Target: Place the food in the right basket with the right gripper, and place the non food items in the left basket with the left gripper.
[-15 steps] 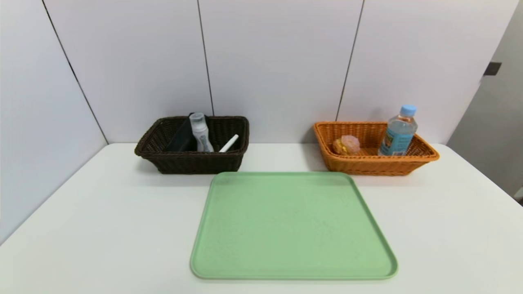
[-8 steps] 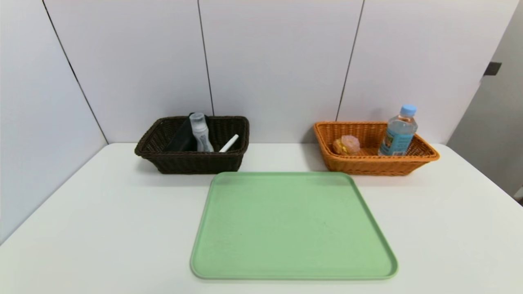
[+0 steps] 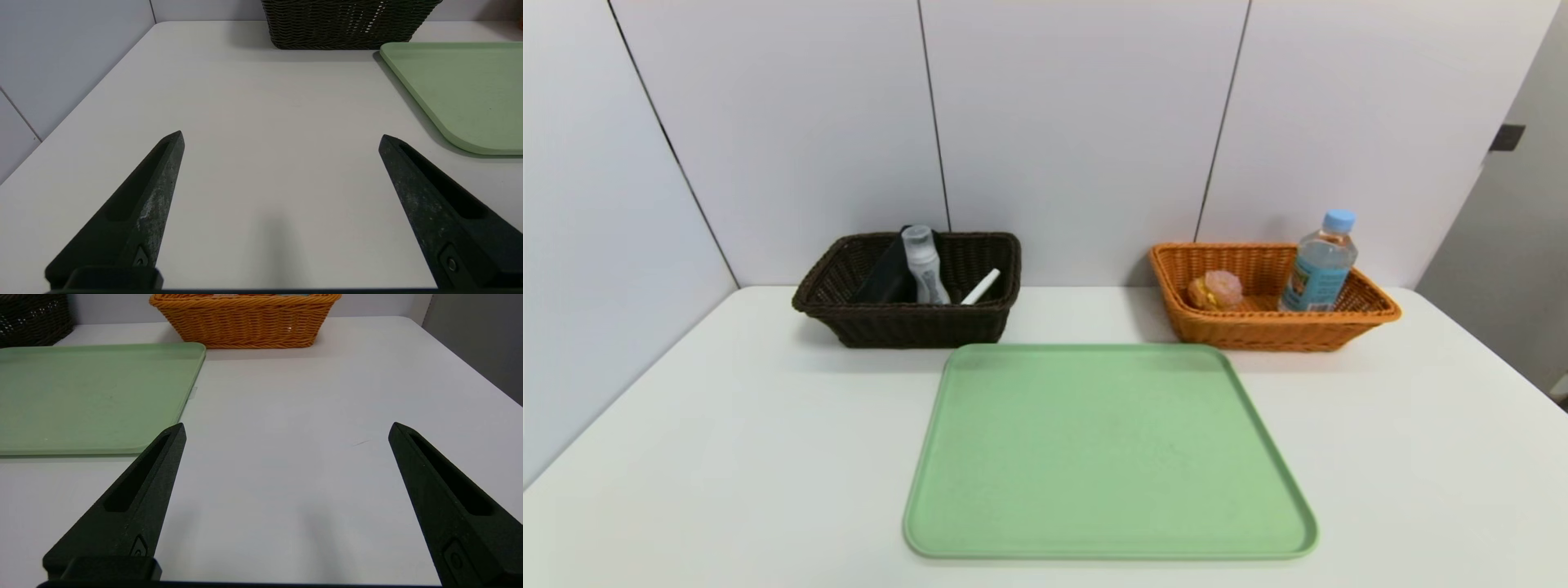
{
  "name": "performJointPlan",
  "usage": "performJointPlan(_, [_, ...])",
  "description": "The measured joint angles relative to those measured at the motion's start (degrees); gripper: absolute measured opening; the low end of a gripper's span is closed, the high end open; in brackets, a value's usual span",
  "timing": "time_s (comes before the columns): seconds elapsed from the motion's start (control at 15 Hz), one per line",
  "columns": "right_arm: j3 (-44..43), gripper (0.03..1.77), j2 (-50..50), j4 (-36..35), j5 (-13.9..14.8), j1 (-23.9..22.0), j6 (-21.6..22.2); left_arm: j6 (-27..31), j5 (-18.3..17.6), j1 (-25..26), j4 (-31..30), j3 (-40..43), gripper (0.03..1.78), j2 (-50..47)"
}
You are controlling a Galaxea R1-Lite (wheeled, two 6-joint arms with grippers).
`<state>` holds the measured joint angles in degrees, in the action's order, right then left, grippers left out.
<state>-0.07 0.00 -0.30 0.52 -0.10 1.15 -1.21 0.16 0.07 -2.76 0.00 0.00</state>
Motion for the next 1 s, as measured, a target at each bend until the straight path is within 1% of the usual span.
performJointPlan(1.0, [-0.02,1.71,0.0,0.01,0.02,-0.04,-0.35,0.17,0.0,0.0,-0.02,0.0,1.69,-0.02])
